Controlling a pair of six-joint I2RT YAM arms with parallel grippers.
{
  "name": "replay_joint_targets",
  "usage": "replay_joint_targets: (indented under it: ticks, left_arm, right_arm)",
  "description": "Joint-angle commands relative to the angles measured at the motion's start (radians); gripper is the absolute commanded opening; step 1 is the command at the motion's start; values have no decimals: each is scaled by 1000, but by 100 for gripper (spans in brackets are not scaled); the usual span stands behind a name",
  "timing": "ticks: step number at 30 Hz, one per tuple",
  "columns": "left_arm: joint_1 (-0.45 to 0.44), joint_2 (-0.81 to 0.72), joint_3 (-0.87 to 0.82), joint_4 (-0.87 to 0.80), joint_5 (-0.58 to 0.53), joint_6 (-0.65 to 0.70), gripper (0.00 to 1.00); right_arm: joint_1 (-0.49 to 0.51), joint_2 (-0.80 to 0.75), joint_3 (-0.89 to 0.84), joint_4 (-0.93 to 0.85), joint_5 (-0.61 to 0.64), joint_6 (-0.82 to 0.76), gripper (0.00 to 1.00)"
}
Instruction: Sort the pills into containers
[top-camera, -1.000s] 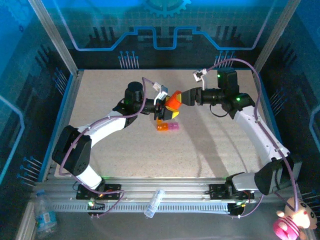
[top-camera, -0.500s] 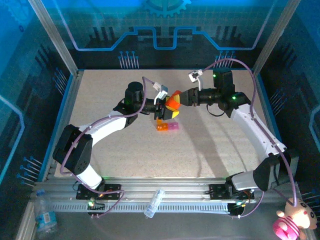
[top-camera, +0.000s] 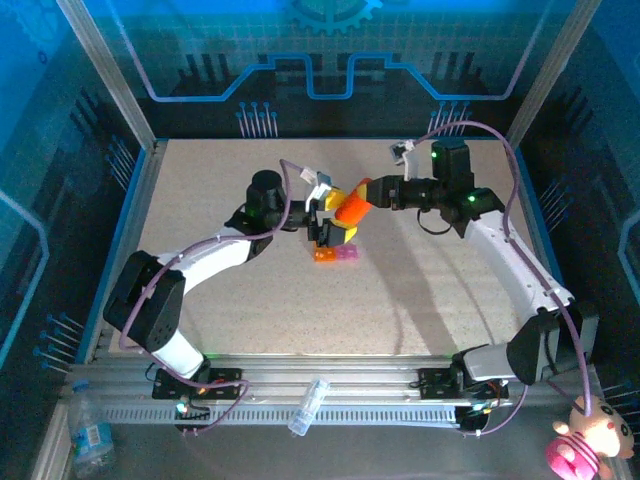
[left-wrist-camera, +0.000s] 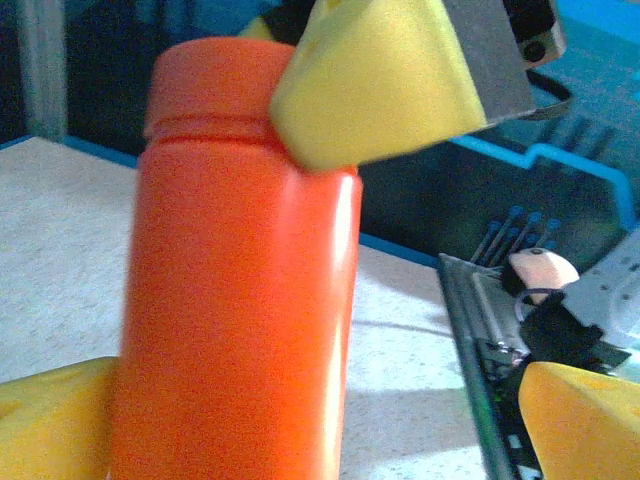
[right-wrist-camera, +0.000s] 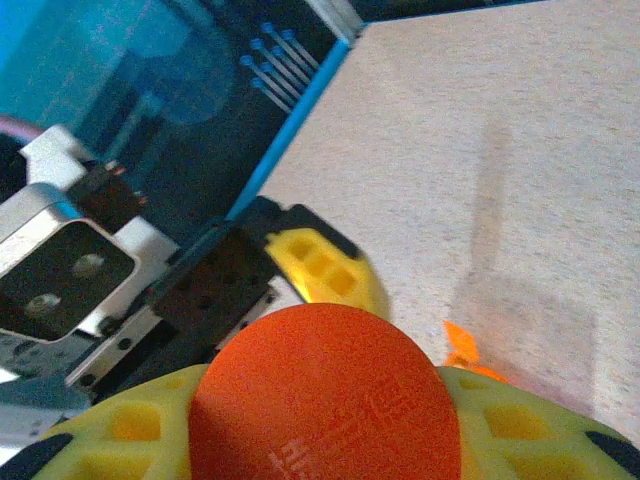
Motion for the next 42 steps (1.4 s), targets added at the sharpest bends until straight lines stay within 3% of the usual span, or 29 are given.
replay_joint_targets:
  ticks: [1,12,20,28,31,35,42]
  left_arm:
    - [15,-75,-63,64,-63,14,99]
    - [41,-213,-177,88,-405,101,99]
    - [43,-259,-132,-75,-481,107,99]
    - [48,-301,-140,-122,-552,119,99]
    - [49,-301,-147,-112,-558,114,99]
    - [50,-295,-166,-68,-581,87,99]
    - [81,-257,-164,-24,-612,6,99]
  right_arm:
    - [-44,-11,-35,59,189,17,23]
    - [-35,74,-162,206,629,-9,24]
    - [52,240,-103,141,847,-77,25]
    - [61,320,-105,120,842,-49,27]
    - [61,330,-109,120,830,-42,40]
    - [49,330,-72,89,783,-40,71]
    - [6,219,74,-22,600,-37,80]
